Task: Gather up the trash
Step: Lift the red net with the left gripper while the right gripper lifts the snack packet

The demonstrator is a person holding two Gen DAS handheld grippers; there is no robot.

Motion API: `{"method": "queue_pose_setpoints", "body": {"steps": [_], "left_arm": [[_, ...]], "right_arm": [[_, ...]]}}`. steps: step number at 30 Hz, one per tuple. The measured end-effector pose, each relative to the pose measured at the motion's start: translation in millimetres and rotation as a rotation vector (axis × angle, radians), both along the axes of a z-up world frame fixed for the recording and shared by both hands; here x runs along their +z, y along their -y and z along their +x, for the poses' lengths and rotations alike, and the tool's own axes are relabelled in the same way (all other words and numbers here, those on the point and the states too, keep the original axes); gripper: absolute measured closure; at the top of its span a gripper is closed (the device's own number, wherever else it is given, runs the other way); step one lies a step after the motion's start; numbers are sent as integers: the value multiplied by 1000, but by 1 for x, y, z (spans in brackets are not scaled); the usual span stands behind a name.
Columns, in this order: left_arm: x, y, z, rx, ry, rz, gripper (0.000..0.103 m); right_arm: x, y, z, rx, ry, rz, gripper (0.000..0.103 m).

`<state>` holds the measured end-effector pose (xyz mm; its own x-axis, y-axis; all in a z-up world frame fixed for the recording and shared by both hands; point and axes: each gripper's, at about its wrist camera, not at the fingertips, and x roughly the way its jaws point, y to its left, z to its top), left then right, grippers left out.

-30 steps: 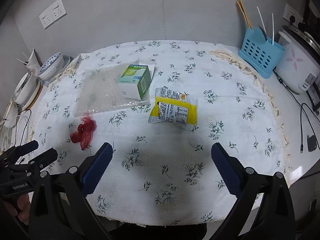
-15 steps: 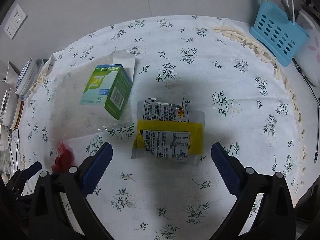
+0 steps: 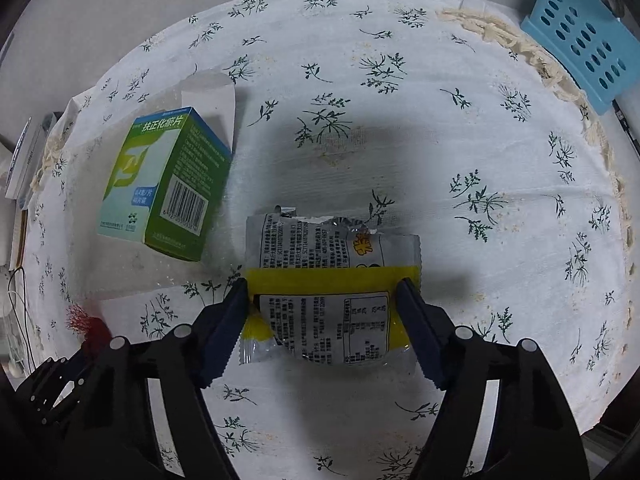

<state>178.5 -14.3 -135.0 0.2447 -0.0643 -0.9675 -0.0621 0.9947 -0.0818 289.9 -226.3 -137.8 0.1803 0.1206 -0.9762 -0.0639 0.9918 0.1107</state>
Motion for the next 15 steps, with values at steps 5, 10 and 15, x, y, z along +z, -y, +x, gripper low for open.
{"method": "queue_pose_setpoints", "body": {"steps": [5, 10, 15], "left_arm": [[0, -3, 2, 10, -1, -15, 85], [1, -6, -1, 19, 1, -25, 85], [4, -10, -5, 23, 12, -25, 85]], "right_arm": [[-1, 1, 2, -8, -8, 1, 39], [0, 2, 1, -8, 6, -16, 48], [1, 4, -1, -4, 18, -26, 55]]}}
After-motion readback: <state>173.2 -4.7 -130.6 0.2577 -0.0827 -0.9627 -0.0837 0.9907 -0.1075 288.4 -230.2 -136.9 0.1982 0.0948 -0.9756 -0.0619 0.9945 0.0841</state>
